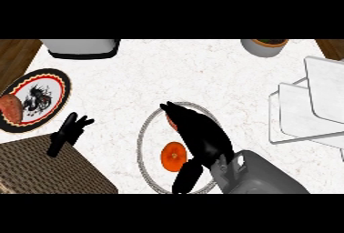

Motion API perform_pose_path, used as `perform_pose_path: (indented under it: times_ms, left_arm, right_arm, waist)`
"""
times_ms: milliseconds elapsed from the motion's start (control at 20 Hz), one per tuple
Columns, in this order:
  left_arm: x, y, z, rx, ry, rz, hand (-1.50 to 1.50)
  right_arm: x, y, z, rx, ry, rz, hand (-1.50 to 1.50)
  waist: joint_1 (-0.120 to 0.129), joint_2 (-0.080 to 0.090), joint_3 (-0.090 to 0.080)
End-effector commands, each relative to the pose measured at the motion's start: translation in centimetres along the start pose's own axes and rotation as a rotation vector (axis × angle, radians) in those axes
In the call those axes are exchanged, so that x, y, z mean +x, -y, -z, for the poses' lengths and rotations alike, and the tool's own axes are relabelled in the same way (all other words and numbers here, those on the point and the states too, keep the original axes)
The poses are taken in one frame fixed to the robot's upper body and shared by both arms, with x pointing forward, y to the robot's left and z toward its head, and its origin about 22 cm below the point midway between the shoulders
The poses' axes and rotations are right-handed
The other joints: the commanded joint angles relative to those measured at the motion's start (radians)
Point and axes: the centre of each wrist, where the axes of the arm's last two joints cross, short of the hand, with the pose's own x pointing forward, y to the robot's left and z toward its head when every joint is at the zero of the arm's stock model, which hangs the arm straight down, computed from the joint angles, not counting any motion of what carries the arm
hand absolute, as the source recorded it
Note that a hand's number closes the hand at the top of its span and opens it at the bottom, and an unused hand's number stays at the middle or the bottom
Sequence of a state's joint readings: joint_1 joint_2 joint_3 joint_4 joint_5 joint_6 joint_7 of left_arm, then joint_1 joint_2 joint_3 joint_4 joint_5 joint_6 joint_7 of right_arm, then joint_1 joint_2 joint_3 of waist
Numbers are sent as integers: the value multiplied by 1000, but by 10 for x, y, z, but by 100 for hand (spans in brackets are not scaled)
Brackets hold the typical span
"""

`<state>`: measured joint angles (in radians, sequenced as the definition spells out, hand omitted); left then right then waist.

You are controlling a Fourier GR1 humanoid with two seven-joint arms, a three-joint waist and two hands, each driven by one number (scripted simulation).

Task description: Pick the squash from the placemat and place it in the tiered shelf

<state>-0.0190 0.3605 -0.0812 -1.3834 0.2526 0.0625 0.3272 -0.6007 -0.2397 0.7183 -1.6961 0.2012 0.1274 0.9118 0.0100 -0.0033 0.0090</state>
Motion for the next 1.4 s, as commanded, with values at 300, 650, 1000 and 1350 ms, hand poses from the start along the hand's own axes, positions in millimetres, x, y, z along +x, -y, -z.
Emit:
perform_pose_path:
  times_ms: [300, 650, 1000, 1350]
  left_arm:
    - [-7, 3, -5, 12, 41, -87, 0]
    - [-15, 13, 2, 22, 25, -92, 0]
    - [-11, 27, -1, 25, 35, -83, 0]
    - [-7, 24, 1, 2, 41, -100, 0]
  right_arm:
    - [9, -26, 11, 52, -121, -145, -150]
    - [19, -69, 1, -10, -160, -170, -150]
    - [-9, -82, 13, -5, -169, -183, -150]
    - [-9, -85, 39, -30, -227, -245, -150]
  waist:
    - [-4, 2, -9]
    - [-11, 1, -9]
    - [-8, 2, -9]
    - [-3, 4, -9]
